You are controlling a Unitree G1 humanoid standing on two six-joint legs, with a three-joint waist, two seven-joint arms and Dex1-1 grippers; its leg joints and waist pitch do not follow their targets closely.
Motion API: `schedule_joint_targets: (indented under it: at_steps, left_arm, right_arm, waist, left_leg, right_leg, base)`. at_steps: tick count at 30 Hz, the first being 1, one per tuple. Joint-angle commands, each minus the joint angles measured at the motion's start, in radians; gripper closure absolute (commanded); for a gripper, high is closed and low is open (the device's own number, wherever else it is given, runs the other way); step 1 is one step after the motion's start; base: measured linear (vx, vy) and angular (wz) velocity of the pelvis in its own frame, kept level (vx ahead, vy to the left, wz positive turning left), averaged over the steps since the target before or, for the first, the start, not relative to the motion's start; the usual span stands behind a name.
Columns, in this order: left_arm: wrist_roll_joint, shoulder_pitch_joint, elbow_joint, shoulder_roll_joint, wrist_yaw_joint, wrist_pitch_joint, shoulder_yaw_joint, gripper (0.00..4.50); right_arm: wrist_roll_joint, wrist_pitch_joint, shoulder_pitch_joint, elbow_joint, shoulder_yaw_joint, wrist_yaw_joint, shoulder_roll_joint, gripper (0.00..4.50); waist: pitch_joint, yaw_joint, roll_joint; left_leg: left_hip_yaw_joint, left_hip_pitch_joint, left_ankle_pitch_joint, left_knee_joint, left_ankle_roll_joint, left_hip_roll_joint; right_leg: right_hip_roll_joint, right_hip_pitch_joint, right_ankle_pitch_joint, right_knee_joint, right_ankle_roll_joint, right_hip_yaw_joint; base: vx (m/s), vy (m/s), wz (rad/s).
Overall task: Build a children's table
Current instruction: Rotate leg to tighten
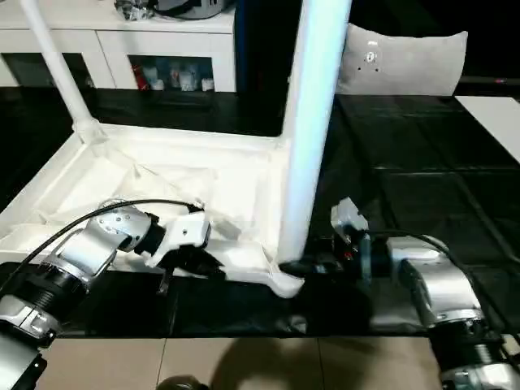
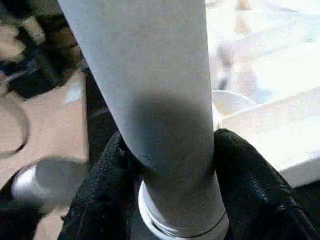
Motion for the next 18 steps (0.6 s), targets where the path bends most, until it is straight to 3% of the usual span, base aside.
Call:
schedule_joint_targets:
  at_steps: [1,3,7,9,12,13,15,18]
  left_arm:
    - [-0.012,-0.024,-0.015,-0.082,0.073,0.043,-0.009,4.50]
    - [-0.009,-0.037,-0.001,-0.121,0.141,0.093,0.007,4.50]
    - [0.019,-0.082,0.071,-0.221,0.348,0.195,0.053,4.50]
    - [0.018,-0.095,0.094,-0.264,0.428,0.224,0.080,4.50]
    - [0.023,-0.103,0.106,-0.303,0.492,0.238,0.101,4.50]
    - [0.027,-0.104,0.112,-0.324,0.520,0.233,0.109,4.50]
    - [0.030,-0.102,0.114,-0.333,0.522,0.228,0.108,4.50]
    - [0.034,-0.088,0.100,-0.320,0.500,0.209,0.100,4.50]
  right_arm:
    - [0.016,0.042,-0.035,-0.022,0.028,-0.082,0.075,2.55]
    - [-0.032,0.059,-0.063,0.011,0.016,-0.214,0.123,2.55]
    - [-0.115,0.162,-0.153,0.113,-0.050,-0.567,0.250,2.55]
    - [-0.143,0.164,-0.181,0.151,-0.073,-0.696,0.290,2.55]
    - [-0.139,0.119,-0.189,0.168,-0.084,-0.728,0.319,2.55]
    - [-0.142,0.074,-0.188,0.170,-0.082,-0.721,0.334,2.00]
    - [-0.146,0.060,-0.187,0.168,-0.086,-0.718,0.348,1.80]
    - [-0.142,0.032,-0.172,0.146,-0.086,-0.679,0.350,1.51]
  waist:
    - [-0.059,-0.010,-0.015]
    - [-0.059,-0.024,-0.017]
    - [-0.060,-0.063,-0.016]
    - [-0.065,-0.072,-0.015]
    - [-0.071,-0.073,-0.017]
    - [-0.074,-0.070,-0.017]
    - [-0.075,-0.067,-0.016]
    - [-0.072,-0.067,-0.014]
  left_leg:
    - [-0.046,0.016,-0.128,-0.067,0.042,0.089]
    - [-0.047,0.012,-0.122,-0.068,0.032,0.084]
    - [-0.055,0.011,-0.132,-0.068,0.013,0.084]
    - [-0.052,0.008,-0.100,-0.066,0.021,0.079]
    - [-0.049,0.001,-0.052,-0.064,0.052,0.078]
    - [-0.049,0.000,-0.032,-0.062,0.066,0.081]
    - [-0.049,-0.004,-0.007,-0.061,0.091,0.083]
    - [-0.050,-0.002,-0.014,-0.062,0.098,0.089]
  right_leg:
    - [-0.133,0.045,-0.427,-0.102,0.012,0.081]
    - [-0.132,0.049,-0.455,-0.107,0.034,0.078]
    - [-0.132,0.051,-0.444,-0.109,0.020,0.070]
    - [-0.136,0.053,-0.399,-0.104,0.004,0.079]
    - [-0.134,0.057,-0.317,-0.090,-0.010,0.085]
    - [-0.132,0.056,-0.262,-0.081,-0.023,0.088]
    - [-0.133,0.057,-0.183,-0.069,-0.046,0.090]
    - [-0.135,0.056,-0.181,-0.069,-0.057,0.090]
  base:
    - [0.000,0.000,0.00]
    - [0.000,0.000,0.00]
    - [0.000,0.000,0.00]
    - [0.000,0.000,0.00]
    - [0.000,0.000,0.00]
    - [0.000,0.000,0.00]
    - [0.000,0.000,0.00]
    - [0.000,0.000,0.00]
